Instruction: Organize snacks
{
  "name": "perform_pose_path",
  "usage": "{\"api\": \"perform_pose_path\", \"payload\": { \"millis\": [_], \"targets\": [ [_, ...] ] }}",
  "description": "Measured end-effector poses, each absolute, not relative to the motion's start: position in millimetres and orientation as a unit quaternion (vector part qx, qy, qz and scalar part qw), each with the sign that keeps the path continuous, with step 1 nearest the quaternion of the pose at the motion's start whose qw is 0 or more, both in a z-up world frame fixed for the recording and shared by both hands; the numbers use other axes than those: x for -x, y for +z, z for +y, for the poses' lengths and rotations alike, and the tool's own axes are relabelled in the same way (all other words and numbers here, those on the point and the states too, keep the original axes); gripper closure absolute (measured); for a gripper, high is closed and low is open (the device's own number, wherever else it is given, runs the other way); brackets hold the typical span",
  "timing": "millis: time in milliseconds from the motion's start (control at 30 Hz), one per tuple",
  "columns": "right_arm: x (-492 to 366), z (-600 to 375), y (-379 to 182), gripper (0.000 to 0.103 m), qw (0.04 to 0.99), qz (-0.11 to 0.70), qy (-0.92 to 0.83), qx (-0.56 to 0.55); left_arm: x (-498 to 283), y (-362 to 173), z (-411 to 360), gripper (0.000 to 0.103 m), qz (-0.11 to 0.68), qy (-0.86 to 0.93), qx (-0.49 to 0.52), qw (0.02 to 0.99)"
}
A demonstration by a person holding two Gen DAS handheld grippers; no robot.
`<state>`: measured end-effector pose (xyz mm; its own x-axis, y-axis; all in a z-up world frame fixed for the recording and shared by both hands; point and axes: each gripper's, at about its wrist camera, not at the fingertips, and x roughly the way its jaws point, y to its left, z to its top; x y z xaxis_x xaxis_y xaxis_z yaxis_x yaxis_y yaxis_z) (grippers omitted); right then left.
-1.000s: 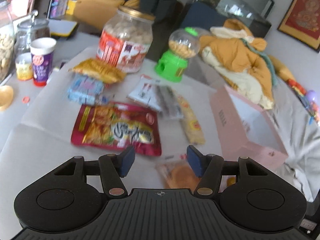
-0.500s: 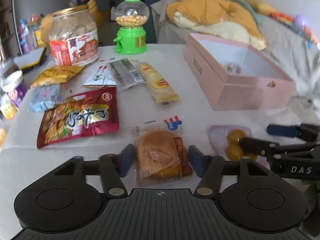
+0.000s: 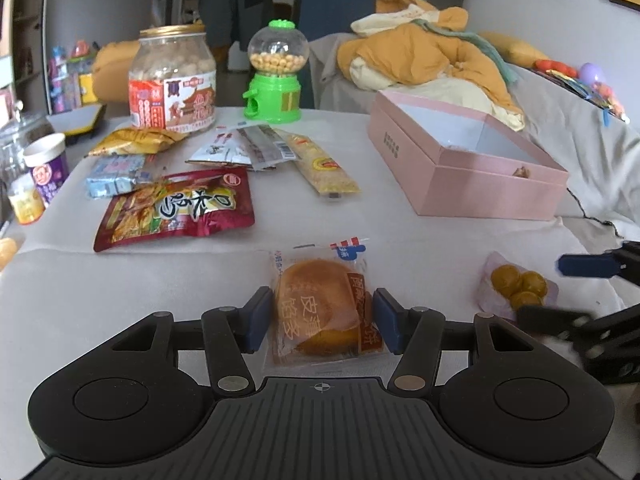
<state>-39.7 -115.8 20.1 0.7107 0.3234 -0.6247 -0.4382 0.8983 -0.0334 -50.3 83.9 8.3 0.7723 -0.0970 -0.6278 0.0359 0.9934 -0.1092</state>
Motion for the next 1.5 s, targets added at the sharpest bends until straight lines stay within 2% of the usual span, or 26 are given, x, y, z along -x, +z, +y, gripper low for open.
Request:
{"api": "perform_pose_path", "payload": {
  "millis": [200,300,367,400,467,533,633,700,733,767,833,900,967,1000,1100,1200,1300,1367,1500],
  "targets": [
    [21,-91,4,0.017,0.912,0.337,0.206,0.109,52,7,89,0.042,0.331,-0.040,0.056,0.941],
    [-3,-105,3,0.012,0.903,0.369,0.213,0.053,53,7,90,0.042,0.331,-0.040,0.056,0.941],
    [-6,-115,4,0.013,0.901,0.374,0.219,0.017,52,7,89,0.042,0.330,-0.040,0.057,0.941],
    [-5,-117,5,0.016,0.900,0.376,0.219,0.011,52,7,89,0.042,0.330,-0.040,0.057,0.941],
    [7,-114,6,0.044,0.906,0.366,0.207,0.046,52,7,87,0.042,0.330,-0.039,0.053,0.942],
    [21,-110,9,0.045,0.912,0.351,0.193,0.088,52,6,87,0.042,0.329,-0.039,0.050,0.942],
    [32,-121,15,0.051,0.913,0.346,0.204,0.074,52,6,87,0.042,0.328,-0.039,0.049,0.943],
    [37,-129,22,0.060,0.916,0.340,0.203,0.063,52,5,86,0.042,0.327,-0.039,0.047,0.943],
    [39,-133,25,0.073,0.918,0.336,0.203,0.059,53,5,86,0.042,0.327,-0.039,0.045,0.943],
    [41,-136,28,0.074,0.919,0.332,0.204,0.056,53,5,86,0.042,0.327,-0.039,0.044,0.943],
    [44,-140,29,0.074,0.919,0.328,0.210,0.056,53,5,85,0.041,0.327,-0.038,0.041,0.943],
    [47,-141,25,0.068,0.918,0.329,0.210,0.064,53,5,83,0.041,0.327,-0.036,0.034,0.944],
    [50,-139,21,0.038,0.916,0.333,0.215,0.059,52,5,80,0.040,0.328,-0.034,0.026,0.944],
    [52,-139,20,0.034,0.916,0.332,0.217,0.053,52,4,79,0.040,0.328,-0.033,0.020,0.944],
    [52,-132,15,0.029,0.914,0.339,0.220,0.046,52,4,75,0.040,0.330,-0.031,0.006,0.944],
    [43,-122,4,0.020,0.906,0.366,0.210,0.043,52,3,75,0.039,0.329,-0.031,0.004,0.944],
    [46,-108,3,0.020,0.909,0.360,0.196,0.080,52,3,75,0.039,0.329,-0.032,0.005,0.944],
    [50,-105,6,0.030,0.907,0.356,0.205,0.092,52,3,75,0.039,0.329,-0.032,0.005,0.944],
    [62,-105,16,0.033,0.909,0.337,0.217,0.115,52,3,75,0.039,0.329,-0.032,0.005,0.944]
  ]
}}
